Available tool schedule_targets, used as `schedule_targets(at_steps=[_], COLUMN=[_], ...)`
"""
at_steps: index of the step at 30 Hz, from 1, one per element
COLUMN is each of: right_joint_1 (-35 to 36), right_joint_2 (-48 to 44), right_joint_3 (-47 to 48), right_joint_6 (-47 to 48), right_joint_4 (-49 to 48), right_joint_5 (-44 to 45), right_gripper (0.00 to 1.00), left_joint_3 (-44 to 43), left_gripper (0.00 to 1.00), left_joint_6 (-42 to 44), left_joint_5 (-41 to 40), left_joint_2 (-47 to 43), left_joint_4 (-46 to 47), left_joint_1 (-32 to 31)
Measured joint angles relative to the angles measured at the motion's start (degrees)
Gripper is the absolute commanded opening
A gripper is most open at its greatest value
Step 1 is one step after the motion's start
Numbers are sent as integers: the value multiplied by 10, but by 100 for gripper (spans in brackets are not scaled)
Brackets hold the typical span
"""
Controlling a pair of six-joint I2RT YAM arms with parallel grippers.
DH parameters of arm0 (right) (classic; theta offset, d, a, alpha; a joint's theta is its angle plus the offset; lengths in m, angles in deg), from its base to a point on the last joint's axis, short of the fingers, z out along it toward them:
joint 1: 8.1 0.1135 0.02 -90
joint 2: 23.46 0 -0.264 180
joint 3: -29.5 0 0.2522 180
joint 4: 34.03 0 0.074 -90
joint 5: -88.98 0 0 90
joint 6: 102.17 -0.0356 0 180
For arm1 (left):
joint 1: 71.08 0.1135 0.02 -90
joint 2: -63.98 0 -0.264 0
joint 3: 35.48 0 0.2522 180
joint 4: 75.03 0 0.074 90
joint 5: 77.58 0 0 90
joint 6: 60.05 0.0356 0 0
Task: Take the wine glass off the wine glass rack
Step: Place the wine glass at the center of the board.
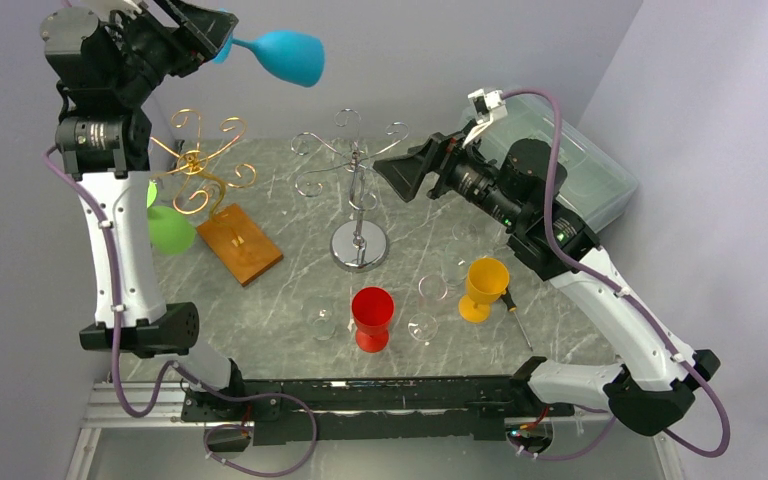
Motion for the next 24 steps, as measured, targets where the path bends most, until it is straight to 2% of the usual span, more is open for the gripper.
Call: schedule_targets(at_steps=[8,14,24], right_joint_1=[-7,-10,-16], right_joint_2=[0,7,26], right_joint_3=[-5,-18,-45], right_joint_6=[-27,-60,-112], right_joint_4=[-74,-128,-183], right_joint_5=[-83,-126,-158], right_gripper=[100,100,100], left_joint_3=[84,179,265], left_gripper=[39,38,38], left_joint_6=[-65,-129,-198], left_joint_5=[92,160,217], left_joint_2=[-74,-120,-145], left_joint_4=[3,48,108], left_joint_1=[0,0,0])
